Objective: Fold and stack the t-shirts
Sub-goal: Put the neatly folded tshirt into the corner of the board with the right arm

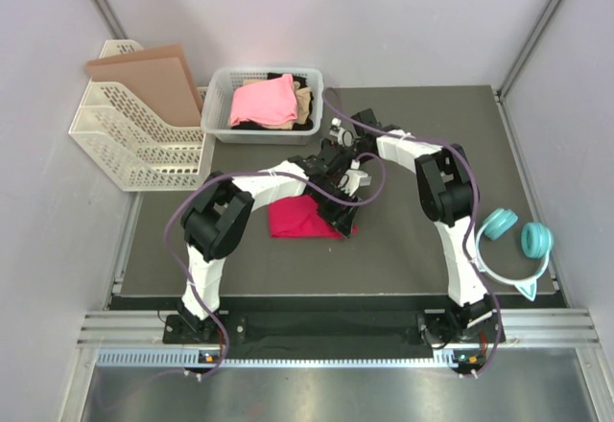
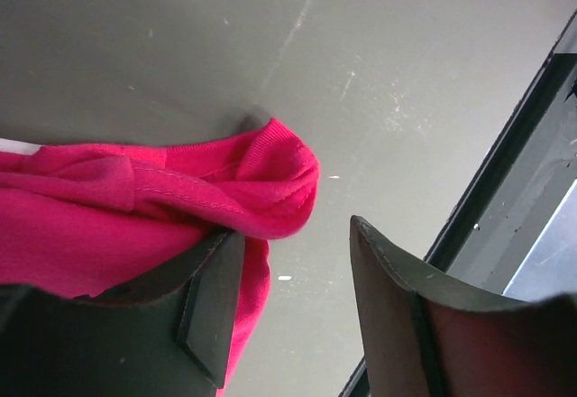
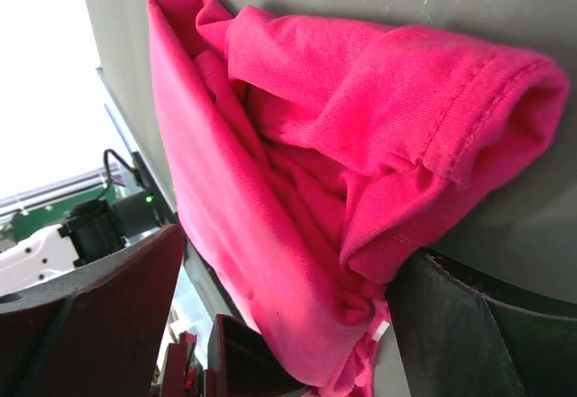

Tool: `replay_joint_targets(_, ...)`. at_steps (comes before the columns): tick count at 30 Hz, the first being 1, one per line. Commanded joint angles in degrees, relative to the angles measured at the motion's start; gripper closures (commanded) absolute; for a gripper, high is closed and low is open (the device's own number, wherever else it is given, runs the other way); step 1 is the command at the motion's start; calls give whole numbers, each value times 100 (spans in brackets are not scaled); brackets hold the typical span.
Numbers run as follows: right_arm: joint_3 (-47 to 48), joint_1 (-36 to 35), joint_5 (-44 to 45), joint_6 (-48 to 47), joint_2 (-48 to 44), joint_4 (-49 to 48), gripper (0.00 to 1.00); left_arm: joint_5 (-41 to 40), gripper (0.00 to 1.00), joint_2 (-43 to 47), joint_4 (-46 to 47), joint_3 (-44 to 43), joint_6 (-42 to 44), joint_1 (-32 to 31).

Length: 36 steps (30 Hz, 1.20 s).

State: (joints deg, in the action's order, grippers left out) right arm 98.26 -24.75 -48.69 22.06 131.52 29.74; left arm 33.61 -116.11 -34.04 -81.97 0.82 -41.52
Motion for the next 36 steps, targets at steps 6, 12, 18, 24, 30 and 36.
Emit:
replay_joint_targets(6,-483,-100,553,26,304,-178,25,-12,45,282,21,-205,199,-6)
replay_joint_targets(12,-571,-319,492,70,426,-275,33,-47,45,335,3,-205,261,-6)
replay_joint_targets(18,-632,-583,343,184,637,-451,44,-126,45,440,-32,-161,331,3)
replay_joint_targets(24,-676,-592,298,351,629,-557,100,-565,44,853,-426,-450,656,21)
replay_joint_targets(30,-352,-101,342,360,410,-364,100,-1187,38,1925,-928,-1126,1157,205)
replay_joint_targets(36,157,945,710,369,321,48,100,-1366,30,3207,-1324,-1225,1394,933)
